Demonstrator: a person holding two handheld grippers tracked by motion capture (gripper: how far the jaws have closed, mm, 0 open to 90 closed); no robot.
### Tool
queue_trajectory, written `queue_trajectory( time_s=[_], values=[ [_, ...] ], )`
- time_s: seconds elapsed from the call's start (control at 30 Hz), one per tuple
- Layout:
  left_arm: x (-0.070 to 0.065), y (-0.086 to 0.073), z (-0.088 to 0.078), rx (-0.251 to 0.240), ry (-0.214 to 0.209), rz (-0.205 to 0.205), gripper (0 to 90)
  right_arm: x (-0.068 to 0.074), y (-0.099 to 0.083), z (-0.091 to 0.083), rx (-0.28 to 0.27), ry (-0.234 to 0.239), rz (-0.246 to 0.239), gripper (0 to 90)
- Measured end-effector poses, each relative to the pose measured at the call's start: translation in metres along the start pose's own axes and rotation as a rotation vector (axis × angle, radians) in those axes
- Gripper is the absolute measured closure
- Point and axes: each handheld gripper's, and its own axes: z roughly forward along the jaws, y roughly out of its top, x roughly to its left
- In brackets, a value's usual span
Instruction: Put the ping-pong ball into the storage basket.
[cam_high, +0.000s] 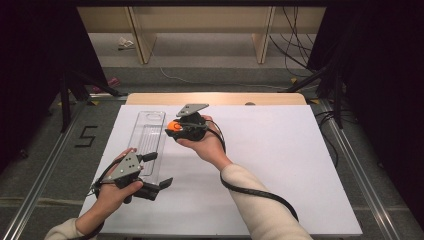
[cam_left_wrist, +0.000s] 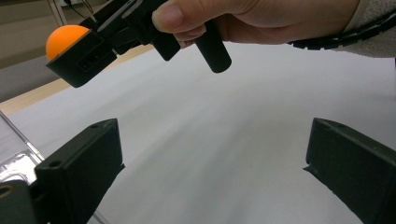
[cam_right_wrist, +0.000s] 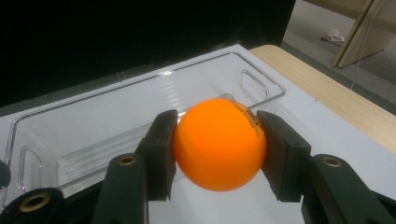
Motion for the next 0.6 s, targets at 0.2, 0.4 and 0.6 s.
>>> queue_trajectory(
  time_s=[0.2, 0.4, 0.6],
  values=[
    [0.0, 0.0001, -0.0002, 0.0, -0.001, 0.0, 3.2, 0.0011, 0.0024, 0.0018, 0.001, 0.002, -0.002, 51.5],
    [-0.0001, 0.0001, -0.0002, 0.001, -0.001, 0.001, 3.2, 0.0023, 0.005, 0.0039, -0.001, 0.007, -0.006, 51.5],
    [-0.0003, 0.0, 0.0, 0.001, -0.002, 0.001, 3.2, 0.0028, 0.0066, 0.0057, -0.001, 0.006, -0.006, 51.5]
  ],
)
